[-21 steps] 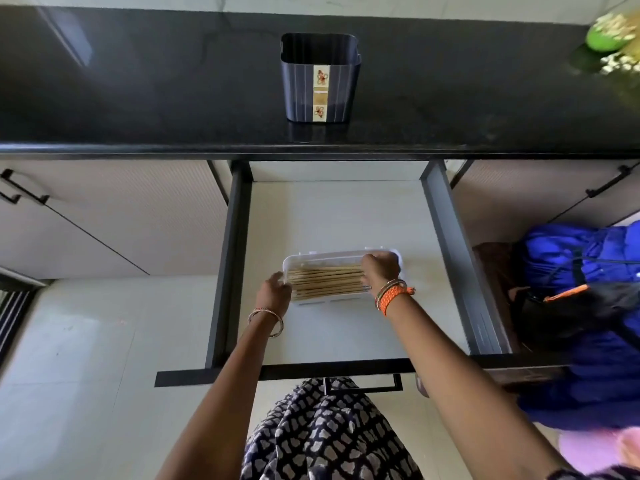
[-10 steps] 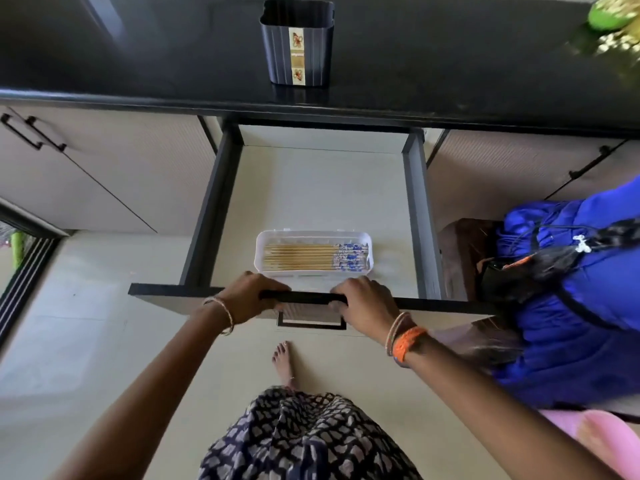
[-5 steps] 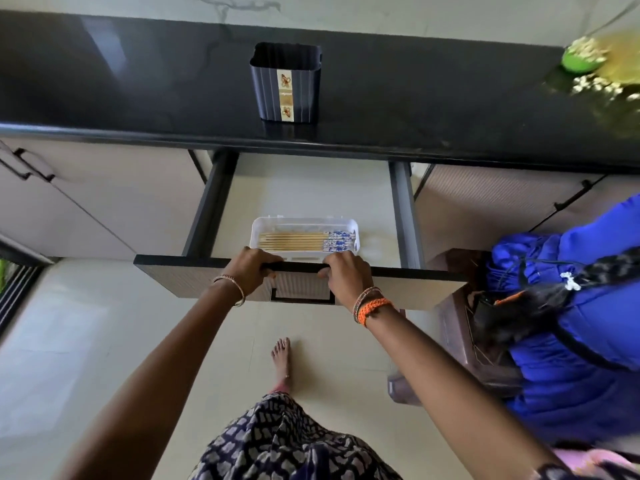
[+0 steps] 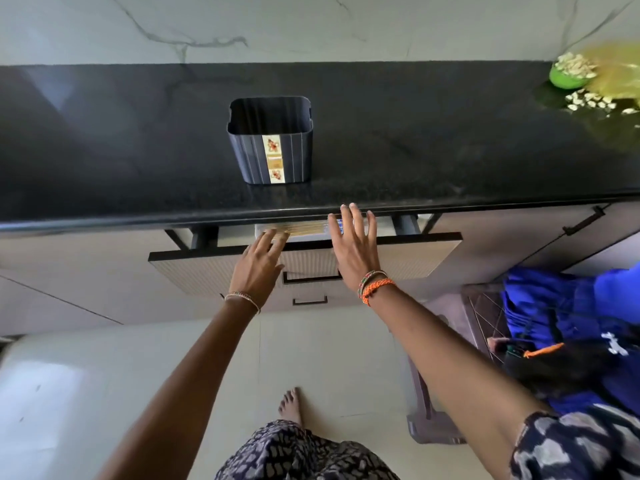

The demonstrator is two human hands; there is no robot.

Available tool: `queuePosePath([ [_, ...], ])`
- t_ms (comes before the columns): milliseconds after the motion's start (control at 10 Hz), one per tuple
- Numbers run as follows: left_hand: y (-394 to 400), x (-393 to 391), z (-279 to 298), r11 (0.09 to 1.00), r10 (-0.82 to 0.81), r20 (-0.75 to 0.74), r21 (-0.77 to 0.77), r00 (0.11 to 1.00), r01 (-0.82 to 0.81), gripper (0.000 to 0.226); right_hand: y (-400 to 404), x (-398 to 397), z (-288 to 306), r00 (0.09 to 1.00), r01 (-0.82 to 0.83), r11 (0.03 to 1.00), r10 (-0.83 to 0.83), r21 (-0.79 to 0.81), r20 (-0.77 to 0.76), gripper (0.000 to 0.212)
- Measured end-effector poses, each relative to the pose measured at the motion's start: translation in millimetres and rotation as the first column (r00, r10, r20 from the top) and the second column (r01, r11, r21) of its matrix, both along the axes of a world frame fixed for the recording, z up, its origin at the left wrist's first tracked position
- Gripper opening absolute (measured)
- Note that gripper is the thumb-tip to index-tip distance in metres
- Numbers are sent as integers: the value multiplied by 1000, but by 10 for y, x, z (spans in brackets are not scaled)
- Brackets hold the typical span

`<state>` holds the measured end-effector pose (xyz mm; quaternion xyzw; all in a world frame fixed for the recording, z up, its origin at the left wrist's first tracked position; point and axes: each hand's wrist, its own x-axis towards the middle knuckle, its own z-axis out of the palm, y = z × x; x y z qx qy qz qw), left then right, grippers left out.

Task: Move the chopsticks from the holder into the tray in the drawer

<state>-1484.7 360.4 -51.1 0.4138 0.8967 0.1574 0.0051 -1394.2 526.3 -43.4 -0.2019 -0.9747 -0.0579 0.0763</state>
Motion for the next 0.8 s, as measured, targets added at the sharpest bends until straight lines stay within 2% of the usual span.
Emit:
queuePosePath([
  [200, 18, -251, -44, 999, 9, 84, 51, 996, -13, 56, 95, -364, 50, 999, 32, 999, -32, -13, 0, 63],
  [600, 60, -133, 90, 993, 76, 153, 76, 985, -89, 51, 149, -351, 90, 996, -15, 994, 24, -106, 81, 66],
  [700, 155, -129, 241, 984, 74, 104, 153, 992, -89, 47, 148, -338, 164, 999, -44, 994, 46, -99, 13, 62],
  [800, 358, -256, 627, 965, 32, -22, 260, 999, -25, 42, 210, -449, 523, 984, -74, 997, 74, 10, -160, 59],
])
